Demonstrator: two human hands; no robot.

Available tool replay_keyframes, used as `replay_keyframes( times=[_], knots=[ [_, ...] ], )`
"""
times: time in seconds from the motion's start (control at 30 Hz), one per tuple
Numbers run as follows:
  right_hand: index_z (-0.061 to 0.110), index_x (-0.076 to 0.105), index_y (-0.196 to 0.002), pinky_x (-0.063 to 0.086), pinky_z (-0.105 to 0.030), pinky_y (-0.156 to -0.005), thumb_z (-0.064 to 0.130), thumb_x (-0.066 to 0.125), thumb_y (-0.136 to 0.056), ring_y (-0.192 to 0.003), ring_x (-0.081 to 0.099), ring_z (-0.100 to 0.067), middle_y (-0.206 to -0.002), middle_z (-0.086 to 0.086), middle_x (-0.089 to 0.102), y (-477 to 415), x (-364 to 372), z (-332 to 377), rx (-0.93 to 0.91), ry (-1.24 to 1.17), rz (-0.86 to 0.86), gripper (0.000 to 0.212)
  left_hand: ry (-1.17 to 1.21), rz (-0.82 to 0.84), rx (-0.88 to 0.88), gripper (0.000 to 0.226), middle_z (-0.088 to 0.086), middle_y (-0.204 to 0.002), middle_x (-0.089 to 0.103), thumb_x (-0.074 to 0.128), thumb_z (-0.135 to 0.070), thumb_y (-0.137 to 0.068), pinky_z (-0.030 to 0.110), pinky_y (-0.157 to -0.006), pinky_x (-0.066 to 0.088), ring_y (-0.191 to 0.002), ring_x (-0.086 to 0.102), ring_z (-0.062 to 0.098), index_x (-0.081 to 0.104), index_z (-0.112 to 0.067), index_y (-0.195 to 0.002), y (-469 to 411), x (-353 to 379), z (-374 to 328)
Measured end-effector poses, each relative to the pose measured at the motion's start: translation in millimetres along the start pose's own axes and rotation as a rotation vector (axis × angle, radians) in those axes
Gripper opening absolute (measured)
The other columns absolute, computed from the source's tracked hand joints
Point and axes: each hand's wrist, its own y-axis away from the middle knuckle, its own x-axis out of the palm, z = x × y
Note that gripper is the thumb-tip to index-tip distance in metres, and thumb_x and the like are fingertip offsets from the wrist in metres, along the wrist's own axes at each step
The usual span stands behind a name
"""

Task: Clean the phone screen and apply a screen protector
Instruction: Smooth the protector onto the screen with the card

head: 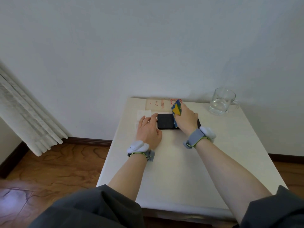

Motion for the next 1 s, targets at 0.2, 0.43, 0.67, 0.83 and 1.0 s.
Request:
replay_keyframes(
  times=[0.2, 0.43, 0.67, 0.83, 1.0],
  knots=[
    [0.01, 0.047, -0.11, 0.032, -0.04, -0.09, 0.01, 0.043, -0.09, -0.102, 0.056, -0.036, -0.104, -0.016, 0.065, -2.5, -10.4, -21.0, 0.058, 0.119, -0.038, 0.02, -0.006, -0.003, 0.007, 0.062, 0.002, -0.122, 0.063, 0.045, -0.013, -0.082, 0.026, -0.116, 0.002, -0.129, 0.038, 0.019, 0.028, -0.011, -0.142, 0.4, 0.4, -0.7],
    [0.013, 0.043, -0.124, 0.031, -0.041, -0.095, 0.011, 0.043, -0.092, -0.104, 0.056, -0.037, -0.107, -0.013, 0.065, 5.4, 17.3, 17.0, -0.079, 0.024, 0.032, 0.033, 0.007, 0.003, -0.003, 0.064, 0.001, -0.128, 0.06, 0.045, -0.014, -0.08, 0.024, -0.115, 0.0, -0.131, 0.036, 0.019, 0.028, -0.012, -0.142, 0.6, -0.2, -0.7],
    [0.014, 0.041, -0.13, 0.03, -0.042, -0.097, 0.011, 0.043, -0.09, -0.108, 0.055, -0.036, -0.109, -0.014, 0.064, 1.8, 4.9, 4.4, -0.007, 0.034, 0.017, 0.04, 0.005, 0.002, 0.0, 0.064, 0.001, -0.129, 0.059, 0.045, -0.014, -0.081, 0.026, -0.116, 0.001, -0.13, 0.036, 0.019, 0.027, -0.012, -0.142, 0.5, 0.3, -0.6],
    [0.014, 0.044, -0.122, 0.03, -0.041, -0.096, 0.011, 0.043, -0.092, -0.107, 0.055, -0.036, -0.109, -0.012, 0.065, 7.2, 18.0, 23.4, -0.036, -0.006, 0.039, 0.03, 0.018, -0.003, 0.004, 0.064, -0.001, -0.128, 0.06, 0.046, -0.014, -0.079, 0.024, -0.115, 0.0, -0.13, 0.037, 0.019, 0.029, -0.012, -0.141, 0.9, 0.3, -0.9],
    [0.014, 0.045, -0.121, 0.03, -0.041, -0.097, 0.013, 0.043, -0.092, -0.109, 0.054, -0.035, -0.112, -0.011, 0.064, 4.2, 16.8, 28.4, -0.061, -0.019, 0.057, 0.029, 0.01, 0.007, 0.005, 0.065, 0.0, -0.129, 0.059, 0.046, -0.015, -0.08, 0.026, -0.116, 0.001, -0.131, 0.036, 0.019, 0.028, -0.012, -0.142, 0.6, -0.2, -0.6]
  ],
)
